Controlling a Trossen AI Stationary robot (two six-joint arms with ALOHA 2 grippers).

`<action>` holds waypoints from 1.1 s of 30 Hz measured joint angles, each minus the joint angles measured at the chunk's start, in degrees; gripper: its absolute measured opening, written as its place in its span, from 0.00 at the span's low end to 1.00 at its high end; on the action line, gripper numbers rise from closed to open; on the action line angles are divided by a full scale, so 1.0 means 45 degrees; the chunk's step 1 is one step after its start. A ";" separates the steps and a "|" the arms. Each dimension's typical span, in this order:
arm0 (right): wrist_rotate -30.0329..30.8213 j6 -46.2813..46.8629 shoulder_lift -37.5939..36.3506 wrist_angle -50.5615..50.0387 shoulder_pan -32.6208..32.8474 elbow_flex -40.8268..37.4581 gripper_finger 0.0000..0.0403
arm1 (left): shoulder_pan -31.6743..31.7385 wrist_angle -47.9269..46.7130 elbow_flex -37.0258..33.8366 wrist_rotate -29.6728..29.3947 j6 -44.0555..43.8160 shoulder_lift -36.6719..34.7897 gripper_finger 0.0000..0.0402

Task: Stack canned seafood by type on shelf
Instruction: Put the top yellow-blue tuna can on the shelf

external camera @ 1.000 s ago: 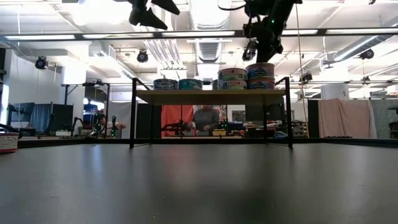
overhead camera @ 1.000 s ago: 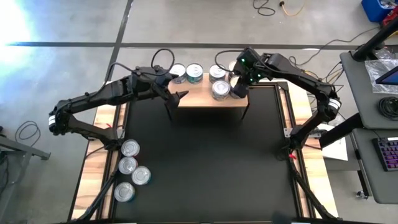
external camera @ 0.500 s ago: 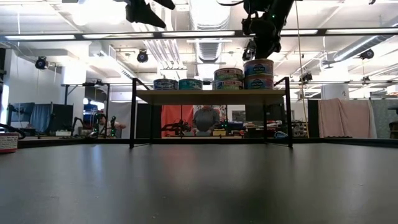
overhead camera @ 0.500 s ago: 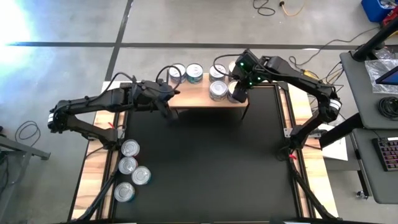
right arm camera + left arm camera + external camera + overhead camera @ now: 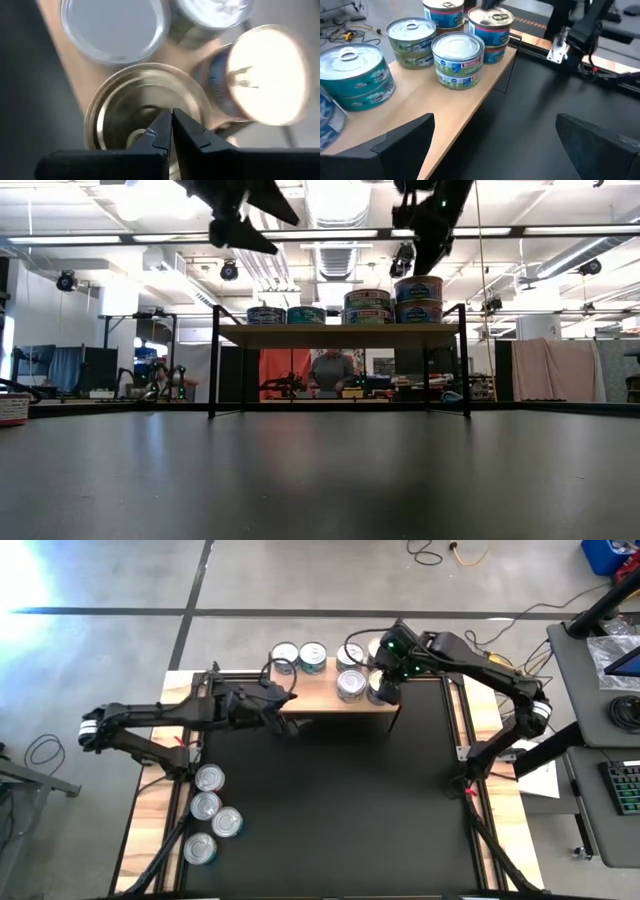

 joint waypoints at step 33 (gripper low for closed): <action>0.1062 -0.1389 -0.2742 0.3897 0.6470 -0.0325 0.02 | -0.4980 -1.2032 0.5999 0.4608 -0.8535 0.4667 1.00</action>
